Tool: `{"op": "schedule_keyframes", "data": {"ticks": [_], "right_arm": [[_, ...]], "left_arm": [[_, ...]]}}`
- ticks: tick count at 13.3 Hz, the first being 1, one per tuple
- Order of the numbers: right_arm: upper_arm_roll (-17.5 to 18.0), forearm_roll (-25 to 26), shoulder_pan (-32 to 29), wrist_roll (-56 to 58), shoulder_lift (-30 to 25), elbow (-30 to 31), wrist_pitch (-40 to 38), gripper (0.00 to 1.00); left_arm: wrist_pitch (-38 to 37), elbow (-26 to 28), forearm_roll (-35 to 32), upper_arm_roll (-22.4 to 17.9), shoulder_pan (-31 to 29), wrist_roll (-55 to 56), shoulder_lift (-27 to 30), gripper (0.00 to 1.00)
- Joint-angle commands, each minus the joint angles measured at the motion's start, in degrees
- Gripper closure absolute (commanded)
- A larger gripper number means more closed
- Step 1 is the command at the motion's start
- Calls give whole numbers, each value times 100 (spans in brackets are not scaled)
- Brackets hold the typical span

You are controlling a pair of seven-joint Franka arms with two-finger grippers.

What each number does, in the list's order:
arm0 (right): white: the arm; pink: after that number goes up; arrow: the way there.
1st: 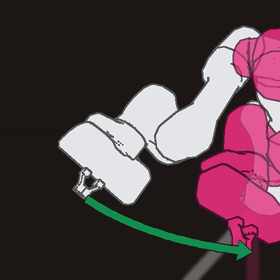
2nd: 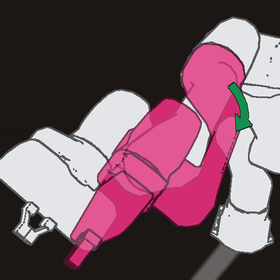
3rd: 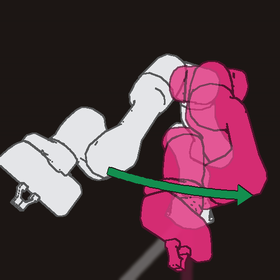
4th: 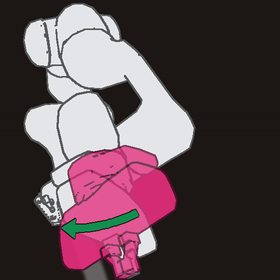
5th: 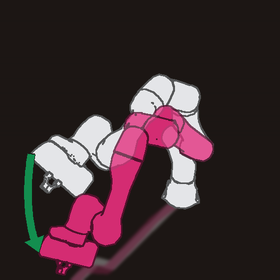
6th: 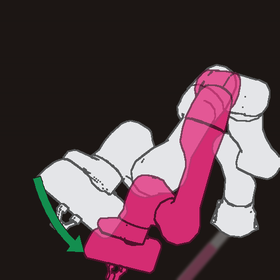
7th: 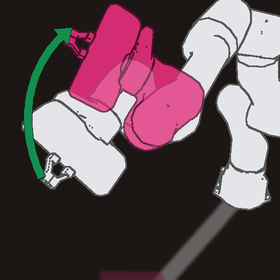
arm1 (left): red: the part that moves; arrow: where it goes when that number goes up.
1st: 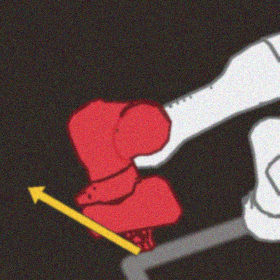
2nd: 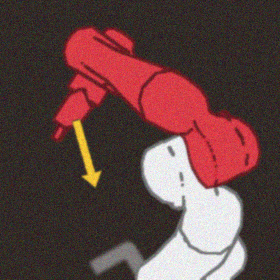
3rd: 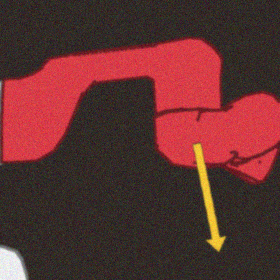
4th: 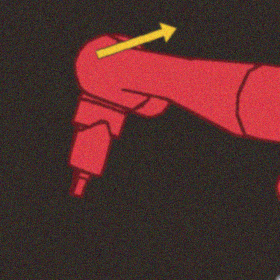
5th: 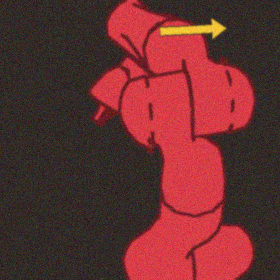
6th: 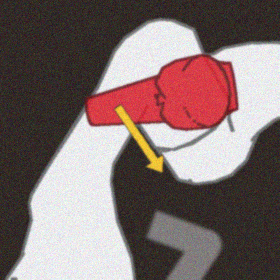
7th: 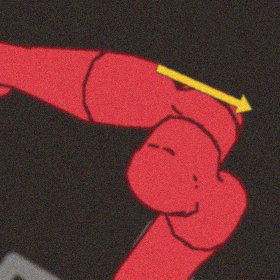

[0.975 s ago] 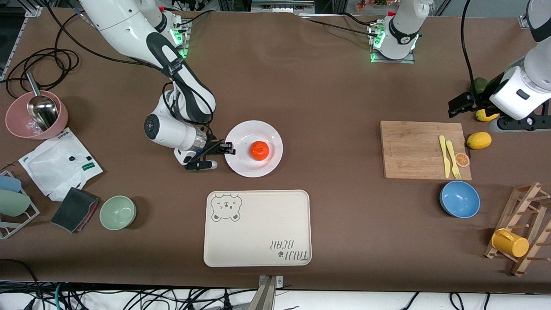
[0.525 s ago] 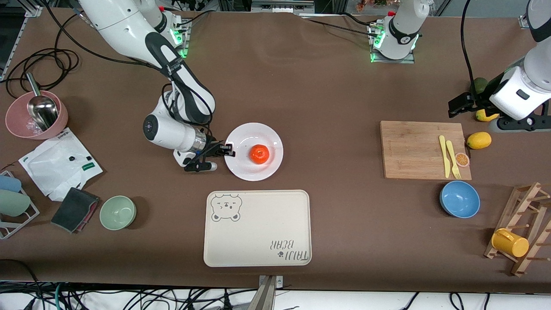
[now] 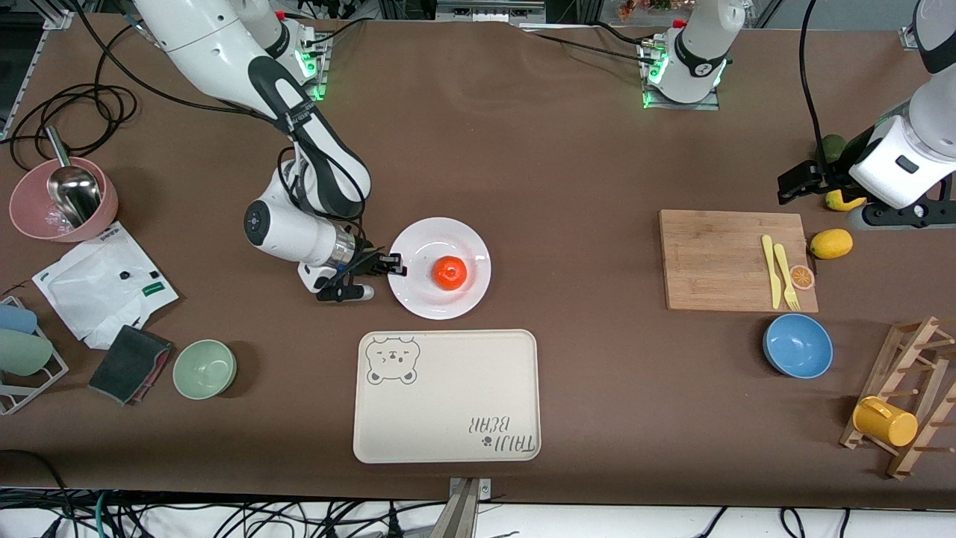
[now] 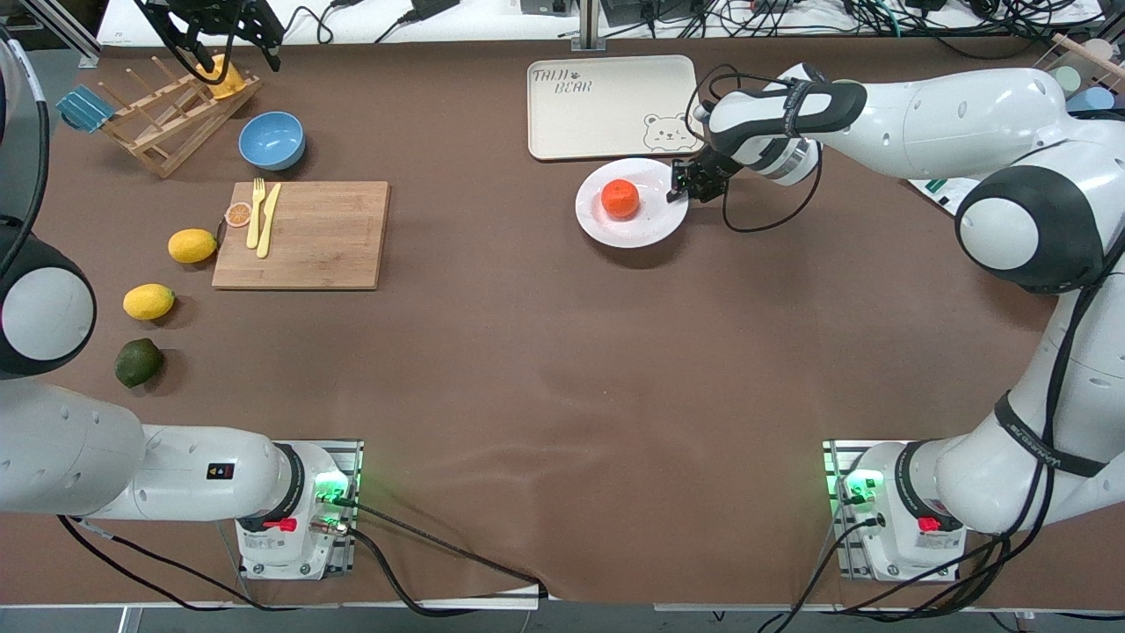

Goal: Place orange and plate with both arms
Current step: 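Grasp the white plate rim with the right gripper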

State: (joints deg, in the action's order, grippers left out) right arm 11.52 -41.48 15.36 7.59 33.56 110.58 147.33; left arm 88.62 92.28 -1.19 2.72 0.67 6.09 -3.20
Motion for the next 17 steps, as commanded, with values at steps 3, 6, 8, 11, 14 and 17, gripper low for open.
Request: {"op": "schedule_keyframes", "data": {"ticks": [3, 6, 8, 11, 14, 17], "right_arm": [[-1, -97, -51, 85, 46, -168, 15, 100], [-1, -115, -42, 452, 28, -107, 15, 100], [8, -124, -42, 926, 28, -28, 15, 100], [17, -124, -51, 1113, 28, -28, 15, 100], [17, -438, -77, 1131, 28, -37, -178, 100], [8, -1693, -165, 1682, 28, -89, -528, 100]], "left_arm": [[-108, -192, 110, -17, 4, -125, -84, 0], [-99, -227, 102, -17, 135, -90, -119, 0], [-99, -219, 49, -8, 118, -108, -146, 0], [-99, -245, 58, -17, 127, -99, -146, 0], [-90, -236, 49, -17, 135, -99, -155, 0], [-90, -227, 49, -8, 144, -99, -181, 0]]}}
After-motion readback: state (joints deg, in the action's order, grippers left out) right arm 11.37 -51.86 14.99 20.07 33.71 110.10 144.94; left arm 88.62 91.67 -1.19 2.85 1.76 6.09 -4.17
